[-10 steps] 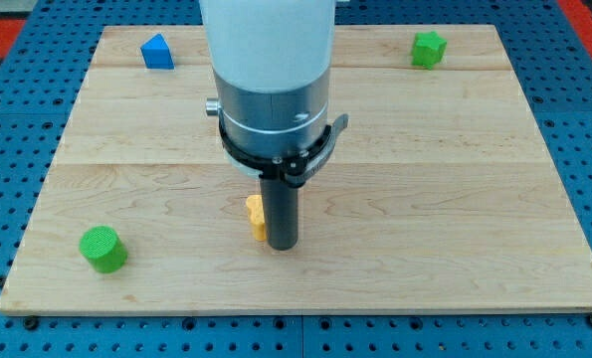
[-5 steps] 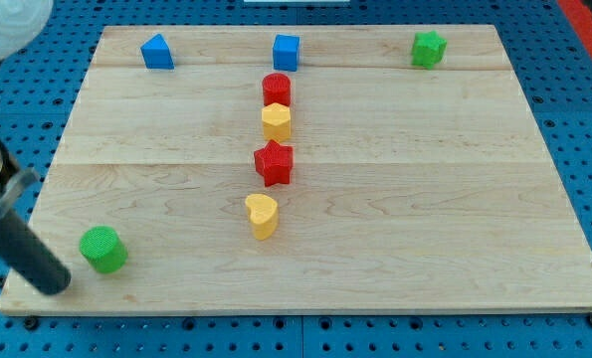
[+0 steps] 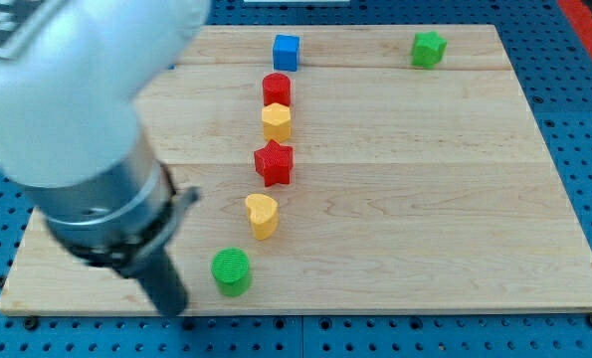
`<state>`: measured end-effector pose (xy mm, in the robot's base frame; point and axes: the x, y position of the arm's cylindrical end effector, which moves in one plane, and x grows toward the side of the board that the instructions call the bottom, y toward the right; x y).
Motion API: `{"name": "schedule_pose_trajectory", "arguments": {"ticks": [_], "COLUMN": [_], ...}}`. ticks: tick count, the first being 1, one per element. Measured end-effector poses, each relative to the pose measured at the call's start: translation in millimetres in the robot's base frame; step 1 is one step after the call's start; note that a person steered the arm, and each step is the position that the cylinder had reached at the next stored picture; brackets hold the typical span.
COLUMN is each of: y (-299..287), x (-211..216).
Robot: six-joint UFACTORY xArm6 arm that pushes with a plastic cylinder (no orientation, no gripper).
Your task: Align the yellow heart and green circle in line with the red star
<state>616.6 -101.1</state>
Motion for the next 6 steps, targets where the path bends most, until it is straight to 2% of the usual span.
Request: {"name": "schedule_pose_trajectory", "arguments": {"ticks": [1, 2, 4, 5, 6], "y": [11, -33, 37, -34, -116], "x": [-4, -4, -35, -20, -32]}}
